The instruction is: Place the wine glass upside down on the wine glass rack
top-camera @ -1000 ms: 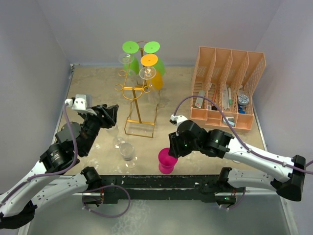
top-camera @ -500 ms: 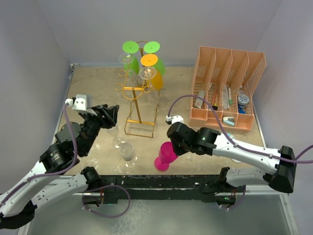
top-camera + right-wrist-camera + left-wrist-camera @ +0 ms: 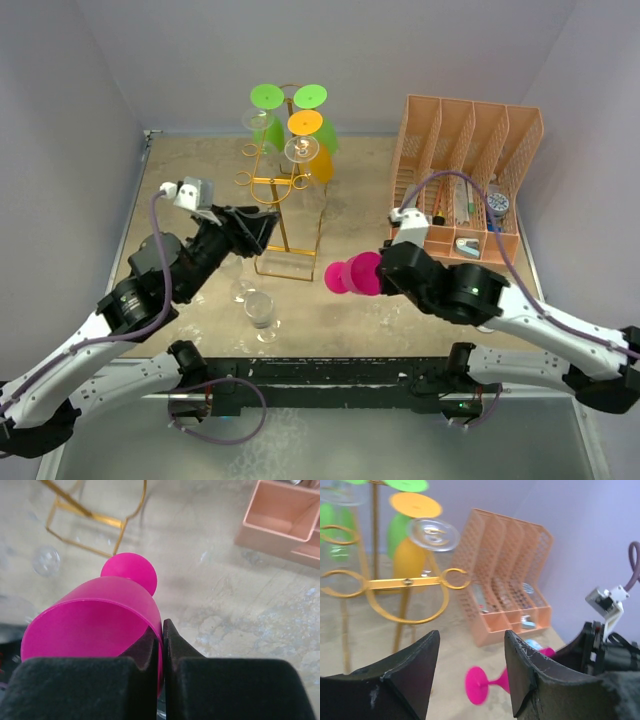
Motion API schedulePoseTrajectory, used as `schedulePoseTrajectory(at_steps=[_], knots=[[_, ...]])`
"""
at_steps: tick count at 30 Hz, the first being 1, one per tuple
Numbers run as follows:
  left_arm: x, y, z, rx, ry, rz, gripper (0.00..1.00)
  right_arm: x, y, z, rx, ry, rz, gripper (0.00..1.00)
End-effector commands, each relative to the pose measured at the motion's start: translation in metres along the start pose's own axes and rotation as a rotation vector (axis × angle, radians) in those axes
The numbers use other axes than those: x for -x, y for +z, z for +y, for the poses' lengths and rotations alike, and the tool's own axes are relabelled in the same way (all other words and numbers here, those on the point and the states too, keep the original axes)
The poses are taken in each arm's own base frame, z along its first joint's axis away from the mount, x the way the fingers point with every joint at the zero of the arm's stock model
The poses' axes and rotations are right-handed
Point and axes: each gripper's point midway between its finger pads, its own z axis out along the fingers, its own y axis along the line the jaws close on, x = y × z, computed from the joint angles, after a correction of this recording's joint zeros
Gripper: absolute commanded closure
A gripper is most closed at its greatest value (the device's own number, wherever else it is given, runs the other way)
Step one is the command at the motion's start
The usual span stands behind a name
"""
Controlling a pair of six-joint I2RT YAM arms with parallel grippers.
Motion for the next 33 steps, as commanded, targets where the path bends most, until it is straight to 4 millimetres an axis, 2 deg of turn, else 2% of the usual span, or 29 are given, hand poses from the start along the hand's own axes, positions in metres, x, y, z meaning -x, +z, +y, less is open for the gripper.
schedulePoseTrajectory(at_steps=[1, 6, 9, 14, 17, 20, 24, 29, 33], knots=[[0.023, 0.006, -0.074, -0.319, -0.154, -0.018, 0.47, 0.063, -0.040, -0.026, -0.031, 0.267, -0.278, 1.00], [0.031, 0.015, -0.106, -0.442, -0.280, -0.034, 0.46, 0.109, -0.080, -0.043, 0.045, 0.460, -0.487, 1.00], [0.045, 0.016, -0.121, -0.504, -0.373, -0.067, 0.46, 0.137, -0.107, -0.046, 0.123, 0.549, -0.605, 1.00], [0.071, 0.014, -0.134, -0.578, -0.526, -0.140, 0.46, 0.176, -0.149, -0.047, 0.293, 0.665, -0.787, 1.00], [0.082, 0.013, -0.141, -0.621, -0.598, -0.166, 0.46, 0.190, -0.166, -0.047, 0.359, 0.708, -0.858, 1.00], [0.086, 0.019, -0.139, -0.617, -0.721, -0.185, 0.46, 0.197, -0.174, -0.044, 0.411, 0.737, -0.903, 1.00], [0.079, 0.034, -0.132, -0.581, -0.896, -0.179, 0.46, 0.200, -0.176, -0.034, 0.479, 0.747, -0.929, 1.00], [0.063, 0.049, -0.139, -0.596, -0.944, -0.132, 0.44, 0.203, -0.179, -0.018, 0.572, 0.743, -0.946, 1.00], [0.060, 0.054, -0.147, -0.642, -0.990, -0.115, 0.43, 0.195, -0.166, -0.002, 0.620, 0.727, -0.929, 1.00]])
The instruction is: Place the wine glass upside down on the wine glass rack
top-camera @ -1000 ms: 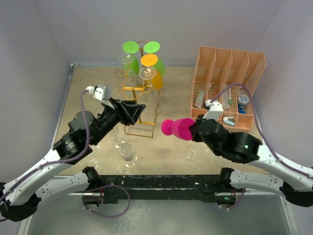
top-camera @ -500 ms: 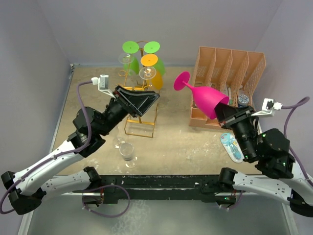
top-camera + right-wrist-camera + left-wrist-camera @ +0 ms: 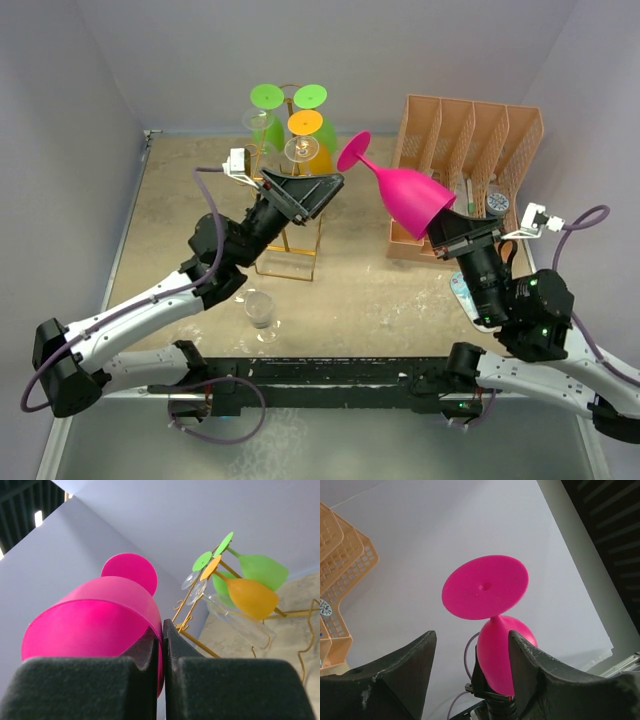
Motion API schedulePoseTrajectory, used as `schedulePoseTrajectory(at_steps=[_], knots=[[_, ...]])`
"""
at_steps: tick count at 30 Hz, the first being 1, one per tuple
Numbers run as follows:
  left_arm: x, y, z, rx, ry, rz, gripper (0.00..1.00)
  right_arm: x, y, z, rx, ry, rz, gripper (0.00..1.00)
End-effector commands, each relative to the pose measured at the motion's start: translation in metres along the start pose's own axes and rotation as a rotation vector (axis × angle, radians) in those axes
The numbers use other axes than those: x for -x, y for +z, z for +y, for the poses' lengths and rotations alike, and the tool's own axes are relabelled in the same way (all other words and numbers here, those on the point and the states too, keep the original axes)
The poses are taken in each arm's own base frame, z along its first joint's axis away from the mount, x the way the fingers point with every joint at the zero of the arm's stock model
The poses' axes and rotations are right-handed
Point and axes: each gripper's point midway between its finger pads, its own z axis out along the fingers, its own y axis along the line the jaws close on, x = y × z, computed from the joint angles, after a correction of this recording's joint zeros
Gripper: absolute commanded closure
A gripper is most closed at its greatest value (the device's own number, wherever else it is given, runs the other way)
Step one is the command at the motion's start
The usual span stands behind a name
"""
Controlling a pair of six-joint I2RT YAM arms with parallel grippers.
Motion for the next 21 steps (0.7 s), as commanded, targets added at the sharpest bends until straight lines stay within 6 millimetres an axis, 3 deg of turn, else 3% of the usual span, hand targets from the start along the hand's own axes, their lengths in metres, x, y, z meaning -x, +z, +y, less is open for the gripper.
schedulePoseTrajectory(at_steps=[1, 8, 14, 21], knots=[[0.005, 0.003, -0.032, -0.143, -0.118, -0.019, 0.43, -0.002, 0.004, 0.025, 0.113, 0.081, -0.022, 1.00], [0.020, -0.002, -0.049, -0.217, -0.116, -0.087, 0.42, -0.022, 0.011, 0.031, 0.142, 0.099, 0.019, 1.00], [0.037, -0.004, -0.045, -0.176, -0.091, -0.171, 0.42, -0.037, 0.011, 0.043, 0.219, 0.088, 0.058, 1.00], [0.054, -0.006, -0.047, -0.173, -0.109, -0.256, 0.54, -0.056, 0.008, 0.053, 0.309, 0.059, 0.106, 1.00]])
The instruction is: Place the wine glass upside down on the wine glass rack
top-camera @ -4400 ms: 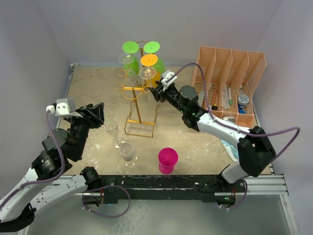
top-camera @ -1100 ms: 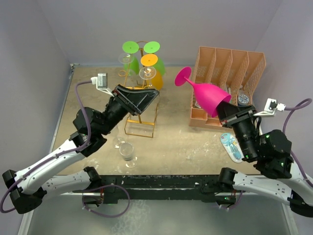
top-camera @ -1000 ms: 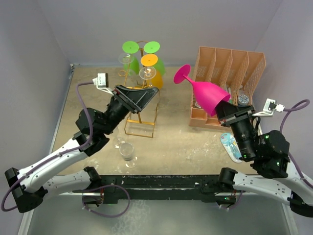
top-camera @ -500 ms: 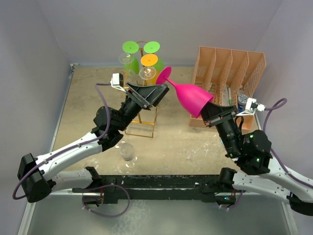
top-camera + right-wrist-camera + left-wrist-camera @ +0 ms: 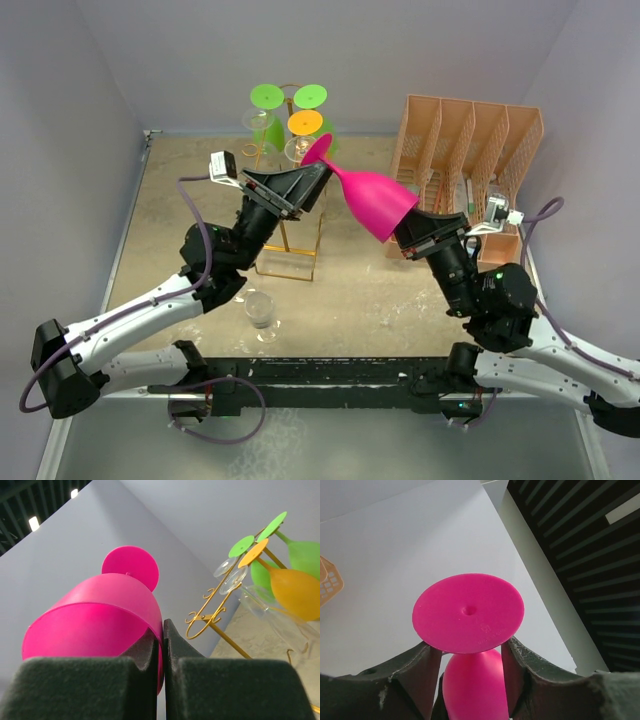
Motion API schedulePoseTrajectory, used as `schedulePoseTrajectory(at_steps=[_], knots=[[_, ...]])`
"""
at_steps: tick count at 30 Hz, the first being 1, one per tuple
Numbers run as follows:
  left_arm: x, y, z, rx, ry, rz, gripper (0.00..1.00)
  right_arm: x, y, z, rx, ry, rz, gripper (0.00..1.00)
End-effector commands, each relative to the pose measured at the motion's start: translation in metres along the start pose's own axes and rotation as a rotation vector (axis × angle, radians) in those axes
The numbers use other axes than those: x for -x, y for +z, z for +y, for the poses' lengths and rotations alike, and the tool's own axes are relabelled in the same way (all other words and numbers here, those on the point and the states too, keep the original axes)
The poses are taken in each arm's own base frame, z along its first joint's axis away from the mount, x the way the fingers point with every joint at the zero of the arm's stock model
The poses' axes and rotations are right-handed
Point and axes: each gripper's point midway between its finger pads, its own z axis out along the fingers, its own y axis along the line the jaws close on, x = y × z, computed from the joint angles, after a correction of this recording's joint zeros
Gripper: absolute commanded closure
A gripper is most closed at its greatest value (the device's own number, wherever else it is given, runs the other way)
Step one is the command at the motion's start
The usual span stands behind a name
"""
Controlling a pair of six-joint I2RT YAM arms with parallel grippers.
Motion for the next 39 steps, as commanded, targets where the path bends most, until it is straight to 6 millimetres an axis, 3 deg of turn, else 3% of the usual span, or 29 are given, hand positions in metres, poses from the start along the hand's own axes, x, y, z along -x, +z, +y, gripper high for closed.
schedulePoseTrajectory(at_steps=[1, 5, 14, 20, 27, 28, 29, 31, 33, 35, 39], knots=[[0.029, 0.001, -0.027, -0.075, -0.003, -0.131, 0.56, -0.010, -0.002, 0.026, 0.146, 0.002, 0.042, 1.00], [0.032, 0.001, -0.032, -0.087, 0.017, -0.144, 0.65, -0.023, 0.000, 0.025, 0.162, -0.048, 0.081, 1.00], [0.032, 0.003, -0.031, -0.075, 0.064, -0.142, 0.65, -0.040, -0.005, 0.036, 0.256, -0.104, 0.150, 1.00], [0.030, 0.005, -0.030, -0.083, 0.071, -0.137, 0.71, -0.057, -0.001, 0.036, 0.270, -0.132, 0.202, 1.00], [0.032, 0.001, -0.027, -0.079, 0.095, -0.147, 1.00, -0.057, 0.001, 0.033, 0.245, -0.123, 0.195, 1.00], [0.032, 0.000, -0.028, -0.081, 0.105, -0.145, 1.00, -0.057, 0.001, 0.032, 0.244, -0.124, 0.195, 1.00], [0.030, 0.001, -0.031, -0.090, 0.121, -0.130, 1.00, -0.057, 0.000, 0.031, 0.238, -0.128, 0.198, 0.95], [0.031, 0.001, -0.035, -0.070, 0.182, -0.121, 1.00, -0.055, 0.000, 0.024, 0.209, -0.166, 0.198, 0.68], [0.036, 0.004, -0.040, -0.033, 0.277, -0.123, 1.00, -0.052, -0.002, 0.016, 0.174, -0.191, 0.196, 0.56], [0.042, 0.007, -0.043, 0.005, 0.386, -0.123, 1.00, -0.049, -0.004, 0.006, 0.131, -0.217, 0.192, 0.50], [0.048, 0.009, -0.044, 0.044, 0.566, -0.112, 1.00, -0.041, -0.010, -0.012, 0.043, -0.262, 0.198, 0.46]])
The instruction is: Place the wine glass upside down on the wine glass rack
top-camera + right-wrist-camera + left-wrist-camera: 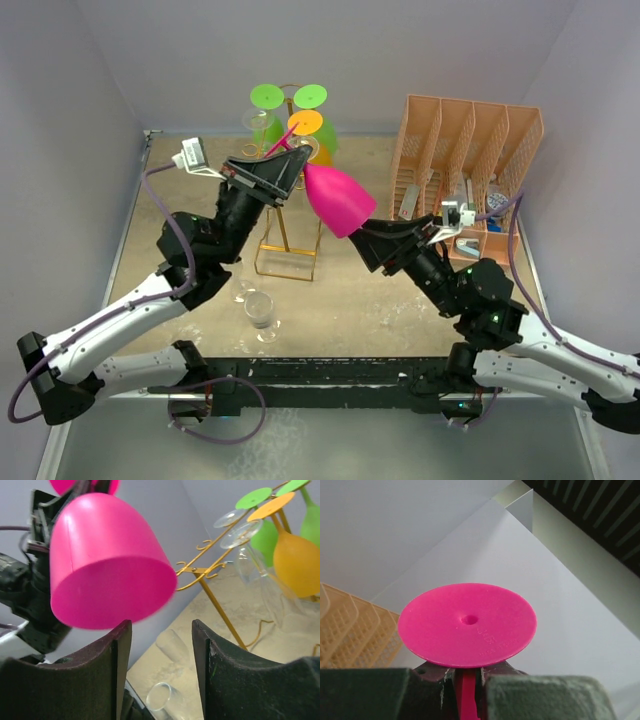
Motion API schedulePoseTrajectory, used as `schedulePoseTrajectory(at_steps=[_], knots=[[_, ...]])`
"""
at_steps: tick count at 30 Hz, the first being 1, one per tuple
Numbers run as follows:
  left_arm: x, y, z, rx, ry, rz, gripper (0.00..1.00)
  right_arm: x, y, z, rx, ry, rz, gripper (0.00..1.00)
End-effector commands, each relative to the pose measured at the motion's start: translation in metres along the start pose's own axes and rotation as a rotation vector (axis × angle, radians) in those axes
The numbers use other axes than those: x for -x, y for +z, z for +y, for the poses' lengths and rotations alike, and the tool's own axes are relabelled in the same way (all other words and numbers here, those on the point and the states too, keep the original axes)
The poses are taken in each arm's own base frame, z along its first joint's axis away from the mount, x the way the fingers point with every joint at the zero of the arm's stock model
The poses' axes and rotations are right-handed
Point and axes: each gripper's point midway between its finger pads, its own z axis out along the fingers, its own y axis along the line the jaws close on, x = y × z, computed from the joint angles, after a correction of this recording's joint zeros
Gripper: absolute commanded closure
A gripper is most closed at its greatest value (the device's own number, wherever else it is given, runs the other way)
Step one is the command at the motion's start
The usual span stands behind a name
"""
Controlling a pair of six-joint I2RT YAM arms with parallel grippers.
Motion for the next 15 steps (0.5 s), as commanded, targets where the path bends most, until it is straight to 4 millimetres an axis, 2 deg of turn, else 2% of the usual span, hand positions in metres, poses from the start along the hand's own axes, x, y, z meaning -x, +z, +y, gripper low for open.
schedulePoseTrajectory(at_steps=[1, 4, 7, 10, 12, 15], knots=[[0.027, 0.001, -0.019, -0.006, 0.278, -0.026, 1.00, 0.018, -0.012, -0.015, -0.093, -0.045, -0.021, 0.46], [0.024, 0.001, -0.014, 0.004, 0.429, 0.022, 1.00, 0.035, -0.020, -0.030, -0.200, -0.002, -0.061, 0.46], [0.014, 0.000, -0.010, -0.020, 0.572, 0.094, 1.00, 0.075, -0.024, -0.026, -0.284, 0.130, -0.136, 0.47], [-0.005, -0.004, -0.012, -0.114, 0.678, 0.185, 1.00, 0.103, -0.024, -0.012, -0.270, 0.184, -0.178, 0.47], [-0.017, -0.009, -0.014, -0.183, 0.723, 0.232, 1.00, 0.114, -0.021, 0.003, -0.215, 0.204, -0.185, 0.47], [-0.034, -0.019, -0.024, -0.305, 0.755, 0.302, 1.00, 0.118, -0.016, 0.020, -0.148, 0.219, -0.167, 0.47]])
